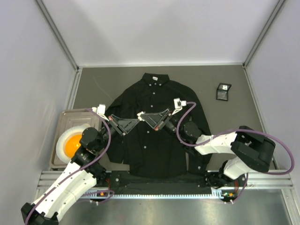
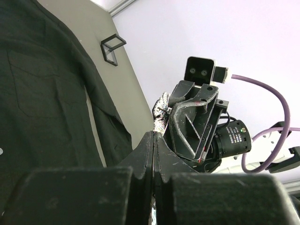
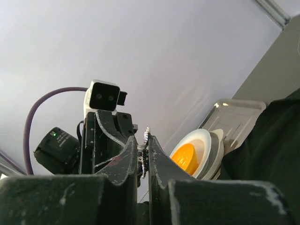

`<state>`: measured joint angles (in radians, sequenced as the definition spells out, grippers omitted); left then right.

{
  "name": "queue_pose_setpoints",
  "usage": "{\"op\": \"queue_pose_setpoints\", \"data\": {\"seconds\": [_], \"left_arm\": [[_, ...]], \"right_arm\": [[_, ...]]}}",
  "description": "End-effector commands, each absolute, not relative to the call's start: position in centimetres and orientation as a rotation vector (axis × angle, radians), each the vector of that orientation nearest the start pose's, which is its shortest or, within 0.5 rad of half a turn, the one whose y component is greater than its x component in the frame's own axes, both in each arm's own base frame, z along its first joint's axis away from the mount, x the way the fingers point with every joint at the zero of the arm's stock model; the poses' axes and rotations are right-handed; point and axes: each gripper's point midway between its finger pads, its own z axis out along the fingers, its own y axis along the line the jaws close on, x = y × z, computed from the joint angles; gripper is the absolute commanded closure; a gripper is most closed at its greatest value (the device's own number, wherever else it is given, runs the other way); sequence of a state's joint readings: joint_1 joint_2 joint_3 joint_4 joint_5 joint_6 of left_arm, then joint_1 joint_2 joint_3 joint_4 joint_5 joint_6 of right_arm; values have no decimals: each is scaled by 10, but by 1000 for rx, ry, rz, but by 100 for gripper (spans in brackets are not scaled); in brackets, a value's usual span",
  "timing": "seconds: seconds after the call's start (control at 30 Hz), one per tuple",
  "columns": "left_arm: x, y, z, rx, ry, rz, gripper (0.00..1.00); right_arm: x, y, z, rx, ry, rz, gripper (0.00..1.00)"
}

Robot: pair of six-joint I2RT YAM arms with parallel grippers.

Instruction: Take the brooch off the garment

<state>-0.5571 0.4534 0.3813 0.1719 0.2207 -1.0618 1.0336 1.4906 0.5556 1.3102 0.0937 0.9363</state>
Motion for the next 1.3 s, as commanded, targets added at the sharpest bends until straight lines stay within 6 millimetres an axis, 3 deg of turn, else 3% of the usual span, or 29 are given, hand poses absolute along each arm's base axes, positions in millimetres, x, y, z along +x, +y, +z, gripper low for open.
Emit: {"op": "queue_pose_setpoints", "data": {"seconds": [0.0, 0.07, 0.1, 0.17, 0.2, 0.3, 0.4, 0.53, 0.6, 0.67, 0.87, 1.13, 1.27], "left_arm": [[179, -207, 295, -129, 1573, -1474, 100], [180, -205, 297, -131, 1566, -1467, 100], [180, -205, 296, -134, 1578, -1458, 100], [180, -204, 297, -137, 1576, -1453, 100], [179, -204, 298, -135, 1574, -1458, 100], [180, -203, 297, -143, 1572, -1454, 100], [180, -203, 298, -148, 1572, -1456, 100], [180, -203, 301, -164, 1564, -1473, 100], [180, -202, 303, -176, 1560, -1483, 100], [179, -203, 305, -185, 1554, -1496, 100], [178, -204, 306, -194, 1552, -1521, 100], [177, -203, 303, -202, 1563, -1523, 100], [177, -204, 301, -204, 1569, -1532, 100]], "right_arm": [[216, 376, 304, 144, 1356, 1682, 100], [220, 361, 305, 191, 1341, 1660, 85], [222, 356, 305, 199, 1335, 1644, 66], [228, 345, 296, 215, 1361, 1604, 55], [229, 339, 300, 218, 1350, 1599, 45], [225, 331, 300, 180, 1331, 1591, 34], [215, 337, 301, 62, 1316, 1598, 28], [193, 357, 306, -152, 1282, 1669, 29], [190, 357, 310, -156, 1245, 1699, 42], [189, 362, 306, -172, 1250, 1716, 48], [191, 377, 308, -196, 1235, 1758, 58], [193, 374, 314, -182, 1212, 1747, 65], [192, 372, 316, -184, 1204, 1744, 75]]}}
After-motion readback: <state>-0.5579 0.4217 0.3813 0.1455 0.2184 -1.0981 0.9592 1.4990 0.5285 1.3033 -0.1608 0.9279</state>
